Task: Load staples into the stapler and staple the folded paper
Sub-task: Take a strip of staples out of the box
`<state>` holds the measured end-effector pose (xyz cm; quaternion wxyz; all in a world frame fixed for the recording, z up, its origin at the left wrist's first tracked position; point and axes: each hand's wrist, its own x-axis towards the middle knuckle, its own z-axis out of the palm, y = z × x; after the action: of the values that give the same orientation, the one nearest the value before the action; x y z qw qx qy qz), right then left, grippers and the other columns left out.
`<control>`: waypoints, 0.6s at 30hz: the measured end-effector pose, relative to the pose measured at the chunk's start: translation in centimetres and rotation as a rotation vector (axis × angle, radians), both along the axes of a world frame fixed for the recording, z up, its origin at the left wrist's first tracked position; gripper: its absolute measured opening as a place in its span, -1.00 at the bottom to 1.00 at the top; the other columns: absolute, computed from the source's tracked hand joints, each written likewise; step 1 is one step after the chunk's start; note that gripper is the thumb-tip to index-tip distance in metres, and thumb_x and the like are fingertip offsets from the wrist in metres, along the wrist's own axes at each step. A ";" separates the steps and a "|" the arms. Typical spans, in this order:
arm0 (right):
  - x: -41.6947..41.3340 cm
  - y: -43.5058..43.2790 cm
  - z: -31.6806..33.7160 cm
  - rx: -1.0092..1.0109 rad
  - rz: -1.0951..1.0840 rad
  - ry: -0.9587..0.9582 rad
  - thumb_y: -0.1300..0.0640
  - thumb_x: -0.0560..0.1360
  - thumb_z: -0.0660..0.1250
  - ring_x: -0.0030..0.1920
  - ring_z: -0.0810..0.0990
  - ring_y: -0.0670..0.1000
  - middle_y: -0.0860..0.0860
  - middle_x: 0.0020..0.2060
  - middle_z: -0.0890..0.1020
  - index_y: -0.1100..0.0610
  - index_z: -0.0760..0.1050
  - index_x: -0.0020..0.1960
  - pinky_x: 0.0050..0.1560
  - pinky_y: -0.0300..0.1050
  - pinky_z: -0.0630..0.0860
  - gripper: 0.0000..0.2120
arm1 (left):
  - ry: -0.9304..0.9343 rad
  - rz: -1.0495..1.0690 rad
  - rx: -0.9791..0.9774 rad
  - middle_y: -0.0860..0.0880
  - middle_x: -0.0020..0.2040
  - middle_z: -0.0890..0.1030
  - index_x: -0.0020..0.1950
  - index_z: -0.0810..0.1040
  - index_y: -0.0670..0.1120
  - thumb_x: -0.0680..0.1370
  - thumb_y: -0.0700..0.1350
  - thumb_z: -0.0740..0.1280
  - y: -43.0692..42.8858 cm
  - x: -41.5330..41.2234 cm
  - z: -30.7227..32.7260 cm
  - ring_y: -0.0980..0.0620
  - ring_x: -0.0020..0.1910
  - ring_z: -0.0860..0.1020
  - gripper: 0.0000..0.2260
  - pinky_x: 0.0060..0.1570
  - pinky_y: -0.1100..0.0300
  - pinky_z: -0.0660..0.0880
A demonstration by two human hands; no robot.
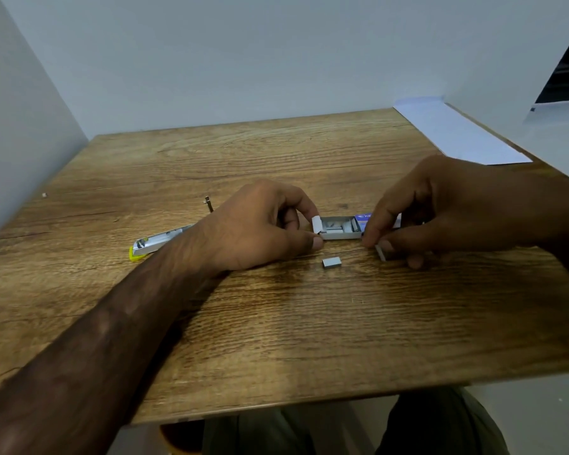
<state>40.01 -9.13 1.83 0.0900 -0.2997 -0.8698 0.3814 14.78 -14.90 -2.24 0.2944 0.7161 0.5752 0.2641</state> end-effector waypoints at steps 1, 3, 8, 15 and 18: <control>-0.1 -0.2 0.2 0.030 0.011 -0.029 0.18 0.46 0.49 -0.34 0.74 -0.03 -0.08 -0.26 0.77 -0.08 0.73 -0.09 -0.38 -0.34 0.55 -0.84 | 0.000 -0.001 -0.001 0.09 -0.39 0.59 0.00 0.67 0.04 0.46 -0.05 0.55 0.0 0.0 0.0 0.19 -0.41 0.51 -0.84 -0.33 0.22 0.42; -0.2 -0.5 0.5 0.110 0.027 -0.098 0.15 0.46 0.49 -0.35 0.73 -0.12 -0.17 -0.29 0.75 -0.12 0.72 -0.11 -0.33 -0.43 0.51 -0.84 | -0.016 -0.006 -0.004 0.07 -0.39 0.59 -0.01 0.67 0.03 0.46 -0.06 0.55 0.0 0.0 0.0 0.17 -0.40 0.51 -0.85 -0.32 0.19 0.43; -0.9 -1.3 1.1 0.349 0.058 -0.265 -0.04 0.46 0.40 -0.27 0.64 -0.34 -0.32 -0.30 0.70 -0.33 0.65 -0.07 -0.22 -0.45 0.46 -0.83 | -0.011 -0.006 0.002 0.07 -0.39 0.60 0.00 0.68 0.01 0.46 -0.08 0.55 0.0 0.1 0.0 0.16 -0.41 0.51 -0.85 -0.32 0.20 0.44; -2.2 -1.9 1.7 0.500 0.071 -0.145 -0.18 0.39 0.33 -0.18 0.51 -0.49 -0.33 -0.20 0.64 -0.27 0.68 -0.03 -0.25 -0.37 0.28 -0.79 | -0.009 0.001 -0.002 0.05 -0.38 0.60 0.01 0.68 0.01 0.46 -0.09 0.55 -0.2 0.2 0.2 0.16 -0.41 0.51 -0.84 -0.31 0.16 0.46; -3.4 -2.1 1.0 0.516 0.123 -0.212 -0.40 0.33 0.29 -0.11 0.51 -0.40 -0.33 -0.13 0.60 -0.36 0.60 0.06 -0.21 -0.24 0.41 -0.65 | 0.016 -0.004 0.012 0.04 -0.37 0.60 0.03 0.68 -0.01 0.48 -0.13 0.52 -0.1 0.1 0.3 0.18 -0.43 0.49 -0.85 -0.34 0.20 0.44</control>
<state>36.63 -11.20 2.82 0.0487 -0.2519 -0.9592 0.1188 14.89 -15.01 -1.93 0.2860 0.7210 0.5747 0.2611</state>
